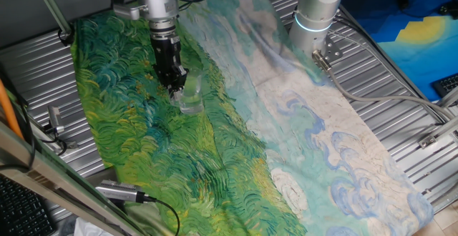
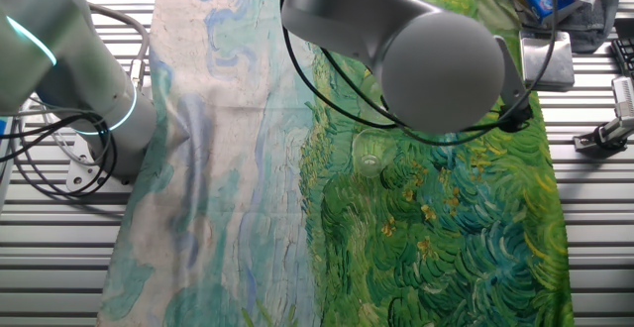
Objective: Pour the water from one cup into another empty cup
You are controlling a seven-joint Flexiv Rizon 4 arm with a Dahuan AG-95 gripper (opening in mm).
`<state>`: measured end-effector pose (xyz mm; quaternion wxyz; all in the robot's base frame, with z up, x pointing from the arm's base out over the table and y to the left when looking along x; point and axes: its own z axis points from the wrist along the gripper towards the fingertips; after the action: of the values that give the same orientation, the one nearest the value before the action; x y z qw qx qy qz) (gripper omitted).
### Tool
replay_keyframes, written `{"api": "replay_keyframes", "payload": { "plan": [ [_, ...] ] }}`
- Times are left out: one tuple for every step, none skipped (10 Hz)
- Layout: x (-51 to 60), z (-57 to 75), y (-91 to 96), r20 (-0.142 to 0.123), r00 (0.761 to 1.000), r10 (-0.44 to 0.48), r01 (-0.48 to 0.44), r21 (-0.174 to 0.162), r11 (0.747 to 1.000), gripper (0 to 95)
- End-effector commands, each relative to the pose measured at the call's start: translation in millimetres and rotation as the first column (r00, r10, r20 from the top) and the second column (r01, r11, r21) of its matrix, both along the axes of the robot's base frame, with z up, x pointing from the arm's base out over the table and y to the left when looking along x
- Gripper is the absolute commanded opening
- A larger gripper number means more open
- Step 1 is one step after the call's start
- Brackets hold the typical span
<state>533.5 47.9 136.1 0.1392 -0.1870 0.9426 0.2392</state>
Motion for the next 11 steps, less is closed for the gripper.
{"api": "replay_keyframes", "payload": {
  "plan": [
    [0.2, 0.0, 0.8, 0.001, 1.000, -0.004, 0.004, 0.012, 1.000, 0.0],
    [0.2, 0.1, 0.8, -0.002, 1.000, -0.012, 0.012, 0.029, 1.000, 0.0],
    [0.2, 0.1, 0.8, -0.002, 1.000, -0.016, 0.016, 0.038, 0.999, 0.0],
    [0.2, 0.2, 0.7, -0.002, 1.000, -0.017, 0.017, 0.042, 0.999, 0.0],
    [0.1, 0.3, 0.6, -0.003, 1.000, -0.019, 0.019, 0.044, 0.999, 0.0],
    [0.1, 0.4, 0.5, -0.004, 1.000, -0.023, 0.023, 0.055, 0.998, 0.0],
    [0.0, 0.5, 0.4, -0.005, 1.000, -0.024, 0.024, 0.056, 0.998, 0.0],
    [0.0, 0.7, 0.3, -0.006, 1.000, -0.027, 0.027, 0.059, 0.998, 0.0],
    [-0.1, 0.8, 0.2, -0.009, 1.000, -0.030, 0.030, 0.067, 0.997, 0.0],
    [-0.1, 0.8, 0.2, -0.009, 0.999, -0.031, 0.032, 0.070, 0.997, 0.0],
    [-0.2, 0.9, 0.1, -0.011, 0.999, -0.034, 0.035, 0.078, 0.996, 0.0]
  ]
}}
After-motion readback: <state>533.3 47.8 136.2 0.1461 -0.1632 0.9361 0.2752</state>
